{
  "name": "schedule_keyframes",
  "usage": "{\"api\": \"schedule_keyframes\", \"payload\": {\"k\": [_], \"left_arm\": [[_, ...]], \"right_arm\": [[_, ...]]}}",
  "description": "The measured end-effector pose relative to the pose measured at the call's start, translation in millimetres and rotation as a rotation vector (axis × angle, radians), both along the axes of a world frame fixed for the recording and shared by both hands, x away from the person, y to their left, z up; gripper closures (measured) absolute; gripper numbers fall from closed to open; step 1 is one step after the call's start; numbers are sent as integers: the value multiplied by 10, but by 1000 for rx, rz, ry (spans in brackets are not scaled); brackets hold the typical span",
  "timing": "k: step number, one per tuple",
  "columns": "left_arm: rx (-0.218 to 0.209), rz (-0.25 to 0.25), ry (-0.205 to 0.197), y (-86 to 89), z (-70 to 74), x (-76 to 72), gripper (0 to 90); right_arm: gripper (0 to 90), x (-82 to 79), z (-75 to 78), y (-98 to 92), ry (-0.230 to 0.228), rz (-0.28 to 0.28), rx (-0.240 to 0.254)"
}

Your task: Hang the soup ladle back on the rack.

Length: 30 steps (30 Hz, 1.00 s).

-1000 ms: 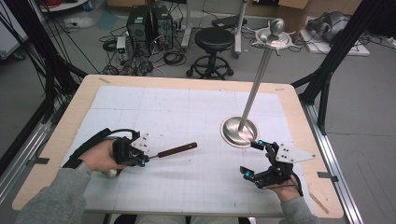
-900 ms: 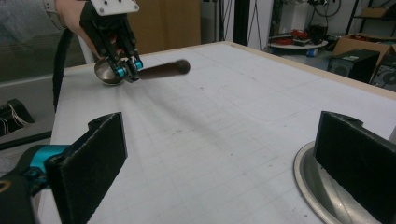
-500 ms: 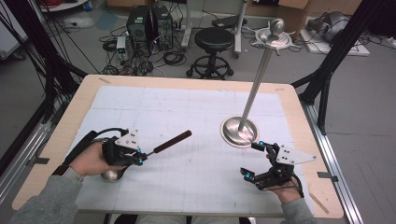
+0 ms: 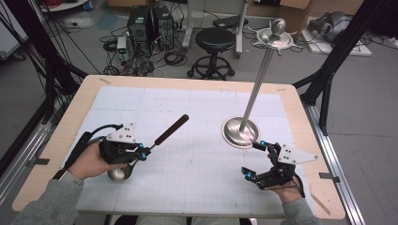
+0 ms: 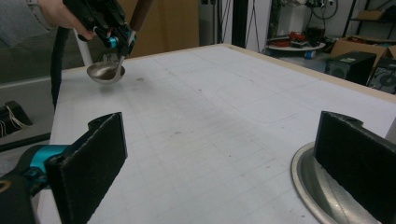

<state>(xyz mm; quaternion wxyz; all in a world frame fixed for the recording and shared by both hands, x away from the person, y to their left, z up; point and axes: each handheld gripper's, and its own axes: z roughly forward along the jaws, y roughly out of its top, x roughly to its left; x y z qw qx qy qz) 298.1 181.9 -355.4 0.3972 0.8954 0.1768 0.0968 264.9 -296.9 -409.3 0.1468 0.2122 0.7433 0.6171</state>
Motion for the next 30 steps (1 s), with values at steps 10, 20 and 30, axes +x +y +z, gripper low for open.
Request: {"api": "schedule_keyframes", "payload": {"k": [10, 20, 30], "left_arm": [[-91, 14, -20, -123, 20, 50, 843], [-200, 12, -74, -223, 71, 43, 842], [-248, 47, -70, -431, 18, 58, 842]], "right_arm": [[15, 1, 3, -12, -4, -4, 2], [15, -25, 12, -62, -4, -19, 9], [15, -35, 21, -79, -13, -26, 14]]}}
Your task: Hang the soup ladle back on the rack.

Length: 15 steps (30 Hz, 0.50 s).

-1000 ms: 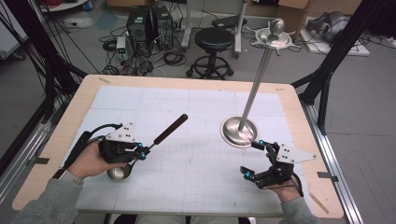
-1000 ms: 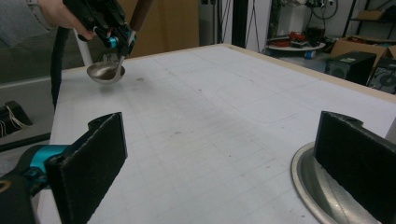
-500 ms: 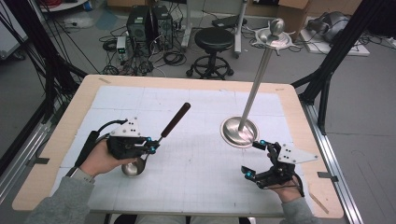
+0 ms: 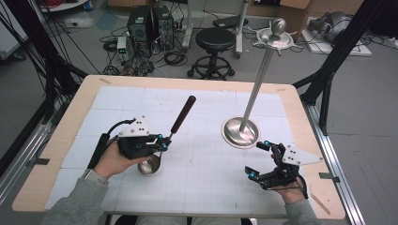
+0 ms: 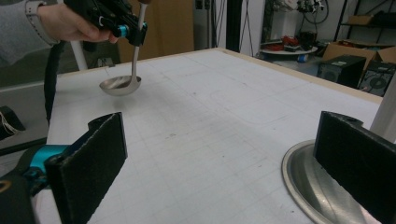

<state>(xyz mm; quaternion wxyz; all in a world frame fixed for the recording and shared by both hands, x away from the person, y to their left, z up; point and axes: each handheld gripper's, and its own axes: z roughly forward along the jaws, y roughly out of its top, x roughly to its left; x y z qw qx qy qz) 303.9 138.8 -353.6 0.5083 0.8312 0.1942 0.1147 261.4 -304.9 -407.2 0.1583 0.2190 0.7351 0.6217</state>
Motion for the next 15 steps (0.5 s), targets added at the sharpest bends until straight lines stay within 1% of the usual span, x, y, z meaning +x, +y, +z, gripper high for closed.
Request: {"api": "schedule_keyframes", "payload": {"k": [2, 5, 6, 9, 11, 13, 15], "left_arm": [[-7, 3, 3, -87, -24, 9, 842], [-16, 2, 4, -136, -18, 19, 842], [-26, 7, 4, -184, -4, 29, 841], [-26, 15, 2, -228, 14, 39, 842], [-21, 36, -6, -290, 26, 45, 842], [-25, 41, -15, -319, 26, 52, 842], [-26, 42, -15, -329, 30, 59, 842]], "right_arm": [[15, -3, 2, 0, 2, 0, 3], [15, -5, 5, -1, 4, 2, 4], [15, 2, 9, -5, -6, 1, 3], [15, 1, 14, -10, 2, -1, 8], [15, 4, 15, -16, 2, -2, 8], [15, 3, 18, -23, 2, -7, 12], [15, 1, 20, -29, 4, -6, 13]]}}
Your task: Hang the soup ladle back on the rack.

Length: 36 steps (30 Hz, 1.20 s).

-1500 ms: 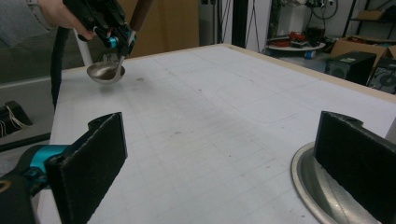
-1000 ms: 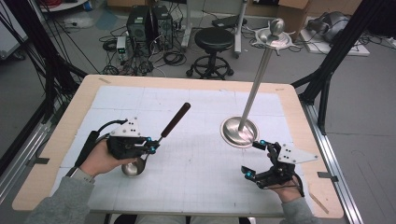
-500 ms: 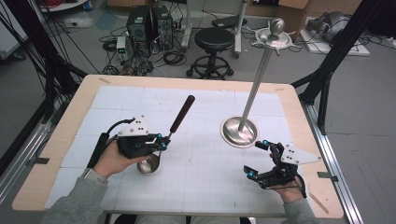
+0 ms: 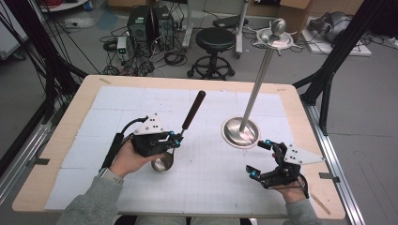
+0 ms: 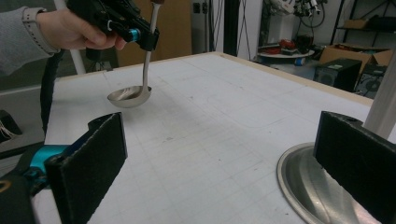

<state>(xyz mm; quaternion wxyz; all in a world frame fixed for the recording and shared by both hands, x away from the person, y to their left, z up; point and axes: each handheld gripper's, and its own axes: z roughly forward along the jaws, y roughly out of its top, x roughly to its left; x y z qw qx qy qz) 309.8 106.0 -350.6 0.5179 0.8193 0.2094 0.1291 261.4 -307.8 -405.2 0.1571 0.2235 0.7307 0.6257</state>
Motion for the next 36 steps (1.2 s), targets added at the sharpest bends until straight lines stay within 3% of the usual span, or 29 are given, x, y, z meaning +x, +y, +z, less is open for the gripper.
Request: {"api": "schedule_keyframes", "payload": {"k": [6, 13, 20, 28, 36], "left_arm": [[-21, -2, 1, -57, 56, 46, 841], [-56, 4, -12, -116, 216, 102, 841], [-50, -4, -30, -186, 301, 111, 841], [-42, 2, -24, -269, 391, 205, 841], [-62, -4, -29, -385, 467, 306, 841]], "right_arm": [[15, -11, 1, -40, -5, -11, 4], [15, -15, -5, -42, -6, -11, 2], [15, -25, 0, -47, -6, -15, 2], [15, -30, -1, -40, -2, -13, 4], [15, -36, -4, -40, -1, -15, 9]]}}
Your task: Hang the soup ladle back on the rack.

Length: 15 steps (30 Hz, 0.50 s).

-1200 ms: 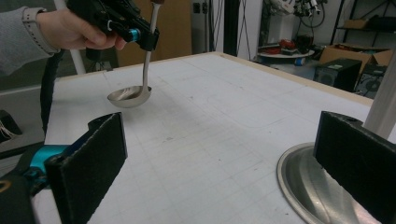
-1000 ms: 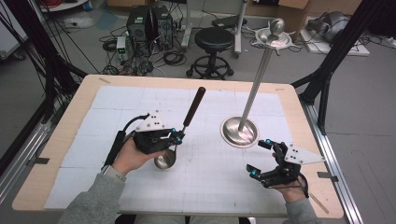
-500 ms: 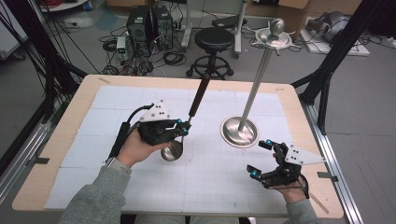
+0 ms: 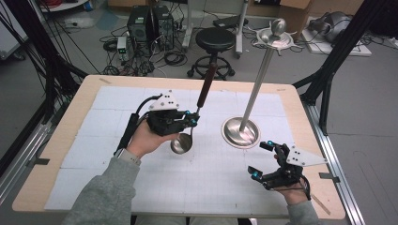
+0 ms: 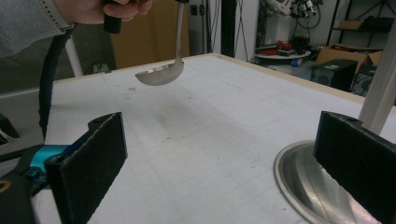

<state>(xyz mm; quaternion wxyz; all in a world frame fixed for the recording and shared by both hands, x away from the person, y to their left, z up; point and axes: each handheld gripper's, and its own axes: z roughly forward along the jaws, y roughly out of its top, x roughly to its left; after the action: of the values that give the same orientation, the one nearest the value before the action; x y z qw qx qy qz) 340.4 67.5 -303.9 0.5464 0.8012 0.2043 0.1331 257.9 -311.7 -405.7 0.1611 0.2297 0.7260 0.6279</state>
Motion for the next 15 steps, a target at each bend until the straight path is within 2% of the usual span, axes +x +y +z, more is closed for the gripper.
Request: {"api": "schedule_keyframes", "payload": {"k": [3, 9, 10, 14, 15], "left_arm": [[16, -5, -6, -63, 12, 35, 840], [6, -7, -2, -138, 49, 96, 841], [43, -31, -11, -144, 77, 122, 841], [38, -39, -20, -151, 111, 164, 841], [12, -32, -18, -149, 130, 196, 840]], "right_arm": [[15, 11, -2, 1, -1, -2, 1], [15, 16, 0, -22, -3, -7, 15], [14, 19, 2, -30, -4, -13, 17], [15, 21, -1, -34, -5, -8, 19], [15, 25, -4, -35, -5, -7, 21]]}}
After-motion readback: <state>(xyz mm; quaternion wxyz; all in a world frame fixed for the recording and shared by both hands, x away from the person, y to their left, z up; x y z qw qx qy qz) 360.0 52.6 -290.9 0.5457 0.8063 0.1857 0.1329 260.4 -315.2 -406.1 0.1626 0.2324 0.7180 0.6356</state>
